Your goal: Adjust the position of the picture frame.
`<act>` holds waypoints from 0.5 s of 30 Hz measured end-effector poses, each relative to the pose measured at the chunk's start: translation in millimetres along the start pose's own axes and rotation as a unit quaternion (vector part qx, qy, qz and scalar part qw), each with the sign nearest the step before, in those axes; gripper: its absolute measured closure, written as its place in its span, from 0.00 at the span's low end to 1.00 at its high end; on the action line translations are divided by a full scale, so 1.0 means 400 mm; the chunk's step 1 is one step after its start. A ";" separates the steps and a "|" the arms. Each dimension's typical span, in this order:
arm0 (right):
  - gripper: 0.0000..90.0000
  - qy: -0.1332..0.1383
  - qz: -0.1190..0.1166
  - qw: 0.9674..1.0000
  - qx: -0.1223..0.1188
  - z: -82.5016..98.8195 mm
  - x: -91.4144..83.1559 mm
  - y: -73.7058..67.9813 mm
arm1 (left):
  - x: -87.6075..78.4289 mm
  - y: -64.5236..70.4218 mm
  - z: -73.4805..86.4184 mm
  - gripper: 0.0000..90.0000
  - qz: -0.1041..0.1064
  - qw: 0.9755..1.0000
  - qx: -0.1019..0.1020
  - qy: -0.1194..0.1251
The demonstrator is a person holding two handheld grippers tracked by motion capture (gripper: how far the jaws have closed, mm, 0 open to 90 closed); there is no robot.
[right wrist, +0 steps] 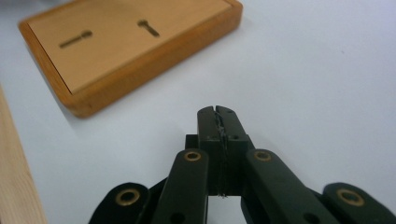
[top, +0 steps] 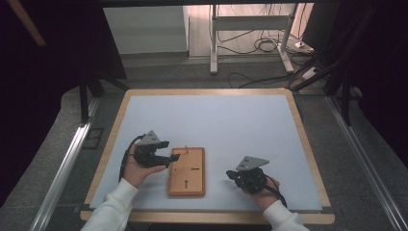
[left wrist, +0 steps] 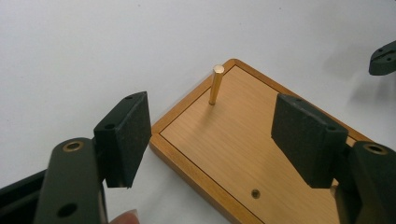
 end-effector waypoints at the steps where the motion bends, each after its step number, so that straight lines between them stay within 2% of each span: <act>1: 0.96 0.000 0.002 1.000 0.000 0.003 -0.001 0.002 | -0.001 0.002 0.000 0.31 0.000 1.000 0.001 -0.001; 4: 0.88 0.000 0.003 1.000 -0.001 0.009 -0.004 0.008 | -0.003 0.005 0.001 0.31 -0.002 1.000 0.002 -0.003; 10: 0.59 0.020 0.019 1.000 -0.001 0.010 -0.009 0.010 | 0.002 0.018 -0.006 0.31 0.003 1.000 0.013 -0.004; 15: 0.42 0.032 0.018 0.999 0.018 0.012 -0.017 0.014 | 0.015 0.023 -0.005 0.31 0.007 1.000 0.017 -0.012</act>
Point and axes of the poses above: each handheld gripper's, and its own axes: x roughly forward along the jaws, z roughly out of its underside, y roughly to its right, the point moved 3 cm from there along x, roughly forward along the jaws, and after that the axes turned 5 degrees about x, right-handed, at the moved point
